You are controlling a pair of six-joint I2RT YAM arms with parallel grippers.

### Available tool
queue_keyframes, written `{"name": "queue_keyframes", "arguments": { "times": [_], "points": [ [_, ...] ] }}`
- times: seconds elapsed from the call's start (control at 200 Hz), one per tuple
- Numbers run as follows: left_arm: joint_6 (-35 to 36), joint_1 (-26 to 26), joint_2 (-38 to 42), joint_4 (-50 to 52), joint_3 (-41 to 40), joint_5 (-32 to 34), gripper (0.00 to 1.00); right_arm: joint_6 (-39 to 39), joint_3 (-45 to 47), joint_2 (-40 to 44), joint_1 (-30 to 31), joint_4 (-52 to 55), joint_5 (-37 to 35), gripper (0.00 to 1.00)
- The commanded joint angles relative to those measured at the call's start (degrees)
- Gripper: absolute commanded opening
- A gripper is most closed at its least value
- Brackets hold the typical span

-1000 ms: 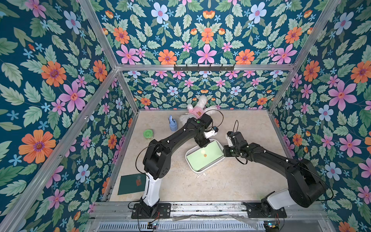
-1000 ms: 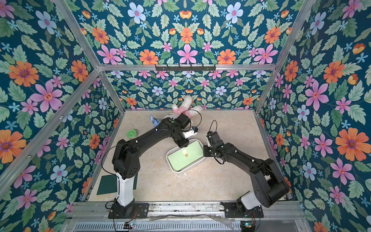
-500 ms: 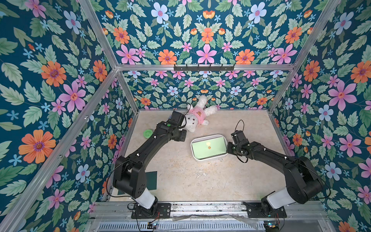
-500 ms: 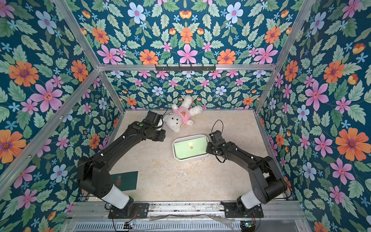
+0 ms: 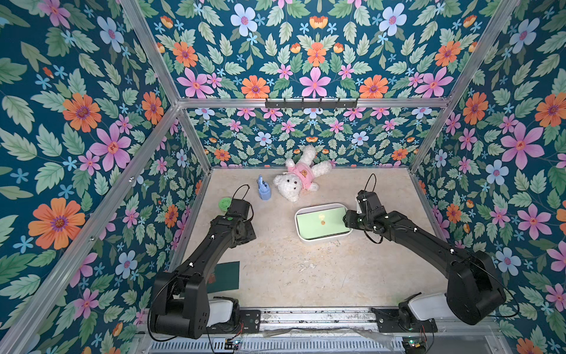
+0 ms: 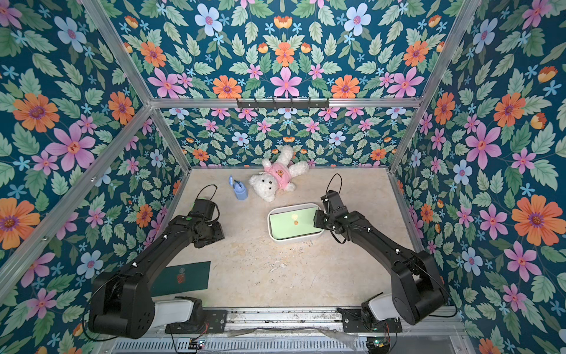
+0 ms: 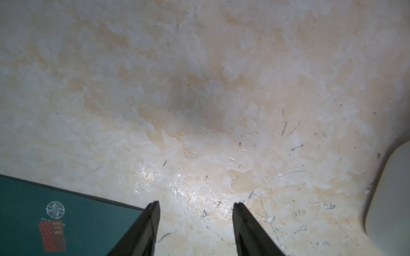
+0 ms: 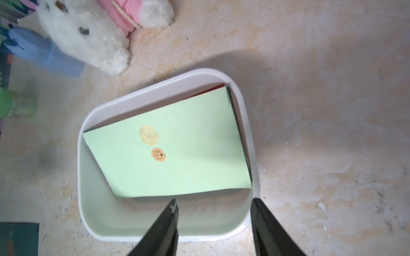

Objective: Put the sealed envelopes into the storage box
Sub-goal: Place the storage box at the center of the board, then move the envelope to the center of the board.

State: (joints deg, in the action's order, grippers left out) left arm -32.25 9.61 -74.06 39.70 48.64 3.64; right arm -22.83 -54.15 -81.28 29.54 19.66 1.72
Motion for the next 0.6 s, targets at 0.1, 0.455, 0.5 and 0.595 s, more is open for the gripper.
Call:
{"name": "queue_keyframes", "arguments": {
  "times": [0.1,0.455,0.5,0.595],
  "points": [
    [-7.5,-4.4,1.1,1.6,-4.4,1.4,0.61,1.7,-0.4,-1.6,3.3,0.7,-0.3,0.56],
    [-12.4,-4.4,3.0,-0.5,-12.0,1.0,0.6,0.9,0.5,0.9,3.9,-2.7,0.1,0.56],
    [-12.1,-4.4,2.5,-1.1,-12.7,0.6,0.6,0.9,0.5,1.2,3.9,-2.4,-0.1,0.56],
    [-12.1,-4.4,2.5,-3.4,-14.6,-0.6,0.59,0.9,0.5,1.9,3.9,-2.1,-0.4,0.56]
  ]
}}
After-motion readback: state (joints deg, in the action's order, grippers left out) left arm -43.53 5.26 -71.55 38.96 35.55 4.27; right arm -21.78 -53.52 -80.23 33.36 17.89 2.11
